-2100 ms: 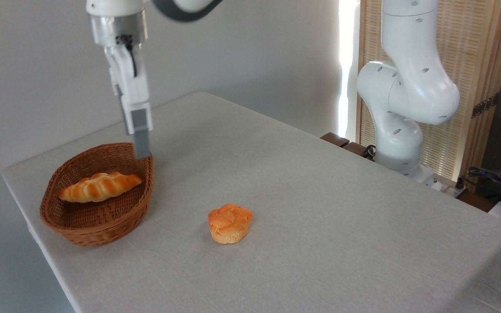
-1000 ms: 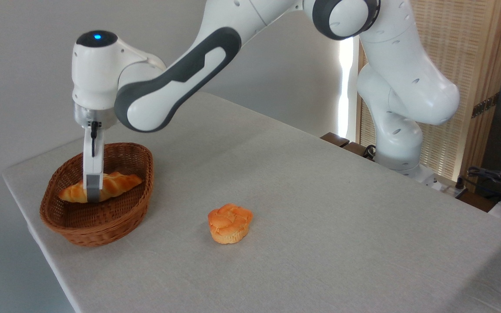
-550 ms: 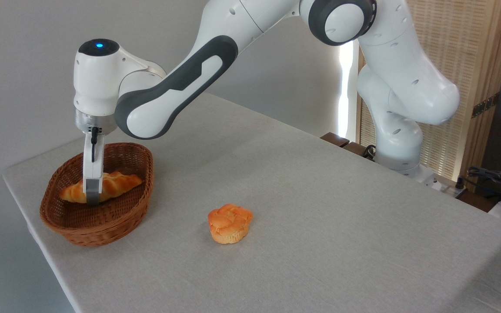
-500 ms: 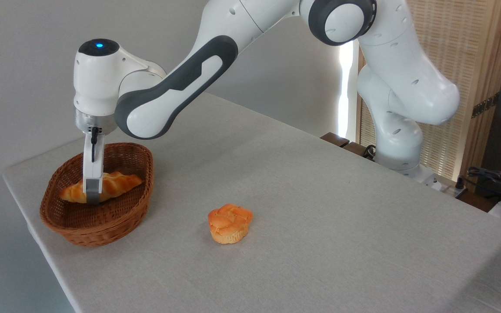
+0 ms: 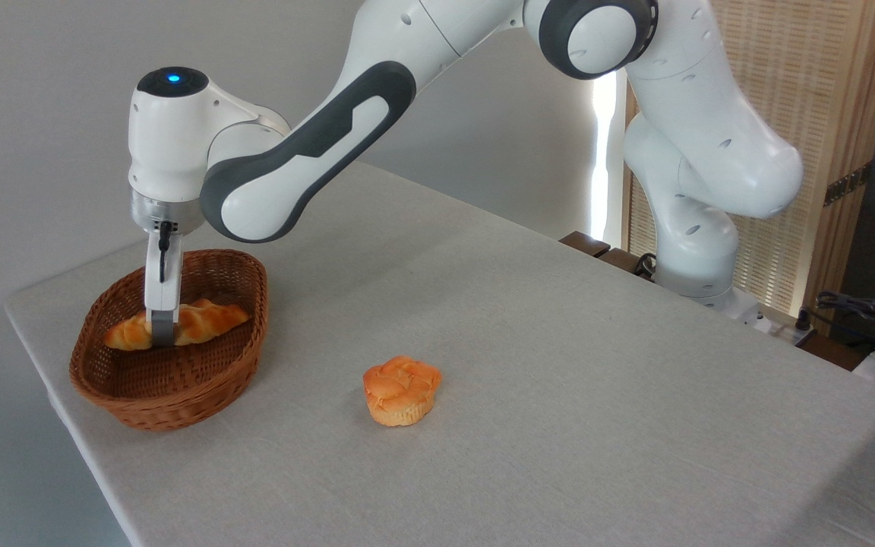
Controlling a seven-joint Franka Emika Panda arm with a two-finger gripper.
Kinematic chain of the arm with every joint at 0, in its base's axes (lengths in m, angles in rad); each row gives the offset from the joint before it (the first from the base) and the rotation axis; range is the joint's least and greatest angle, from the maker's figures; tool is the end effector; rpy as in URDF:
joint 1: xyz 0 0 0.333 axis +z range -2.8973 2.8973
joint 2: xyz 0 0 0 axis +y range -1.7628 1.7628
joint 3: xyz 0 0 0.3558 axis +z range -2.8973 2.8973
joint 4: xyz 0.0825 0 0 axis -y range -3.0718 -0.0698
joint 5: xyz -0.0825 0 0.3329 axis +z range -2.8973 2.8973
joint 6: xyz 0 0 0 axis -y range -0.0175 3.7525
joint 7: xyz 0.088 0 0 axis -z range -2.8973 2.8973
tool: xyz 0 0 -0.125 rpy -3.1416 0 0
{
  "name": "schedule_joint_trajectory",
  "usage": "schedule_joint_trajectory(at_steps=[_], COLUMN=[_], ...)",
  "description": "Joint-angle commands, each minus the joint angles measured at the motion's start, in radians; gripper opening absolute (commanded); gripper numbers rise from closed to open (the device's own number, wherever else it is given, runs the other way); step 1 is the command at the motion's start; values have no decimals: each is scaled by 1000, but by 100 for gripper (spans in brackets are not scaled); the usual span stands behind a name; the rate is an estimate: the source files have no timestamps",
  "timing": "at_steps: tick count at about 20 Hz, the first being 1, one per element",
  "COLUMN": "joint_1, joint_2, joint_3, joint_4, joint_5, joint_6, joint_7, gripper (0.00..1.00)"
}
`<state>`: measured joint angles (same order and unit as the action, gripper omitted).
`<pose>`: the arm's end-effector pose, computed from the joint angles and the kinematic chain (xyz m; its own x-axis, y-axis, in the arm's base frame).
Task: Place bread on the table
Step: 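Lift the bread roll out of the basket and carry it beside the bun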
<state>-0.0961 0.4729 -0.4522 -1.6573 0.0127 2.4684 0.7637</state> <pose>0.6078 -0.3098 0.4429 0.2777 -0.8762 0.3940 -0.9305 -0.3473 -0.1167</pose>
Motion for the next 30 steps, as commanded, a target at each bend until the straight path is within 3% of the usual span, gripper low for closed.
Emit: schedule_joint_trajectory(at_steps=[1, 8, 10, 12, 17, 23, 26, 30], joint_1=[32, 62, 68, 102, 121, 121, 122, 122], joint_2=[-46, -158, -203, -246, -306, -338, -396, -427], joint_3=[-13, -5, 1, 1, 3, 6, 26, 32], joint_4=[10, 21, 13, 10, -42, -137, -226, -303], joint_5=[-3, -72, -117, -149, -140, -132, -94, -59], joint_6=[-58, -290, -368, -469, -733, -781, -778, -776], joint_7=[-27, -52, -50, -44, -4, -6, 5, 36], gripper=[21, 24, 24, 24, 25, 25, 34, 38])
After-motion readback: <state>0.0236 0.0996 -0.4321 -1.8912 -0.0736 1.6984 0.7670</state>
